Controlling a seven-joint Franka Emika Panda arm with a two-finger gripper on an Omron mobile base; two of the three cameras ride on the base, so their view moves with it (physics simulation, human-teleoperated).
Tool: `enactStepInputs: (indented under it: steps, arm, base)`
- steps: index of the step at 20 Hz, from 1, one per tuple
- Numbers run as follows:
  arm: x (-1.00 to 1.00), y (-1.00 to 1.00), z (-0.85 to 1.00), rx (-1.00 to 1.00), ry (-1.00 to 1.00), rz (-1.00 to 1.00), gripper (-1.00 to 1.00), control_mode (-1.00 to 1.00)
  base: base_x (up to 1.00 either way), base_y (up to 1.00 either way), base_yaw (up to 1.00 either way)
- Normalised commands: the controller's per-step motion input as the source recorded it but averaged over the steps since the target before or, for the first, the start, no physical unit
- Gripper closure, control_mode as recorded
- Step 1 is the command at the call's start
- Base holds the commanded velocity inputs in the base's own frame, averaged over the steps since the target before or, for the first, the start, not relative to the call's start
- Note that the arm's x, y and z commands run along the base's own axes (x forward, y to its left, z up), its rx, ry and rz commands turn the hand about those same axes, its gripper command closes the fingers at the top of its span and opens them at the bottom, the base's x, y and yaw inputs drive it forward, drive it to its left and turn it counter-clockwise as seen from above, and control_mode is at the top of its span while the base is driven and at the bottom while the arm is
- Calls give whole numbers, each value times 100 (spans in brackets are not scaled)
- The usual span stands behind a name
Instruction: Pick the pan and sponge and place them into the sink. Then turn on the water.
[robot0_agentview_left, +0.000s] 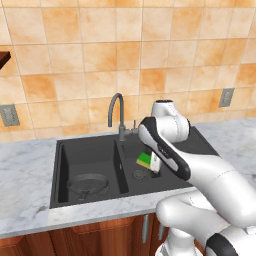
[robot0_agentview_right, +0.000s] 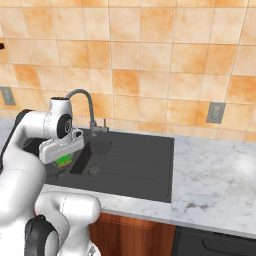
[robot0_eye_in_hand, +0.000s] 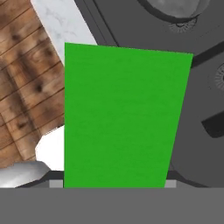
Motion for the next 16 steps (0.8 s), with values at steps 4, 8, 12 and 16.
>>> enactStepInputs:
  steps: [4, 8, 12, 16]
  arm:
    - [19, 55, 1, 0, 2, 0, 100, -100]
    - [27, 55, 0, 0, 3, 0, 100, -100]
    - [33, 58, -11, 0, 4, -1, 100, -100]
    - [20, 64, -17, 0, 1, -2, 100, -100]
  base:
    - [0, 0, 0]
    - [0, 0, 0]
    - [0, 0, 0]
    - [0, 0, 0]
